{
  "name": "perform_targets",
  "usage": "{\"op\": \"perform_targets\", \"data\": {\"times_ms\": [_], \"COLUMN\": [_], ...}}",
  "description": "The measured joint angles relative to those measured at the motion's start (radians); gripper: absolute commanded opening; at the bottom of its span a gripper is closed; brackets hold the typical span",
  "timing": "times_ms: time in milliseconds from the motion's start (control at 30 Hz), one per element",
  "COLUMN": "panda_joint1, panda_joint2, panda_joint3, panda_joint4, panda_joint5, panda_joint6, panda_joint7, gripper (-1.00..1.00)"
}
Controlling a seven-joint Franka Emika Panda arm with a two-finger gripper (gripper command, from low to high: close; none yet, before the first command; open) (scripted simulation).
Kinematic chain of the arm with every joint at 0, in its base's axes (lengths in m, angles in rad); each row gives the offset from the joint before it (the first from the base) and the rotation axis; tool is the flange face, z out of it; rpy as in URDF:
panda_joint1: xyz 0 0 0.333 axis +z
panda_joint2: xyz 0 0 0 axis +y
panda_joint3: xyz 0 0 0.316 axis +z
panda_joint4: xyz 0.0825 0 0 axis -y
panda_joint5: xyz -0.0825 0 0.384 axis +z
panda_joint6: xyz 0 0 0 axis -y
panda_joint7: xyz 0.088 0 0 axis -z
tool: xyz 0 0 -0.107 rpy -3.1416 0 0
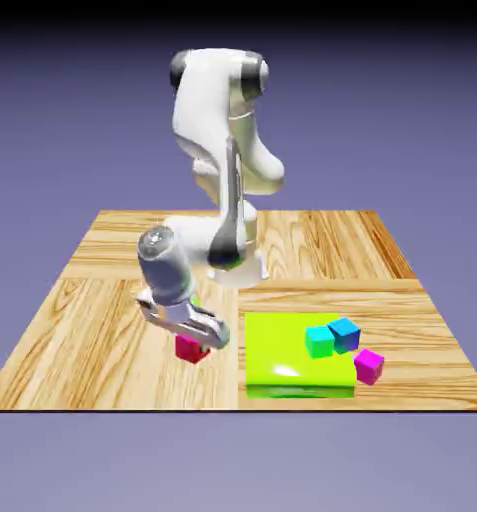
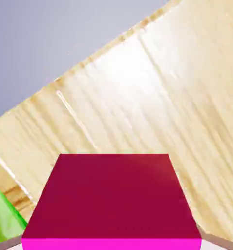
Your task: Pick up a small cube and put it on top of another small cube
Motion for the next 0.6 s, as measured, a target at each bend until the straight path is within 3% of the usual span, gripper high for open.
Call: {"op": "perform_targets", "data": {"times_ms": [467,600], "panda_joint1": [0.487,0.556], "panda_joint2": [0.052,0.136], "panda_joint3": [0.191,0.225], "panda_joint4": [0.187,0.192], "panda_joint5": [-0.478,-0.468], "panda_joint6": [-0.151,-0.143], "panda_joint7": [-0.576,-0.547], "gripper": [-1.00,-1.00]}}
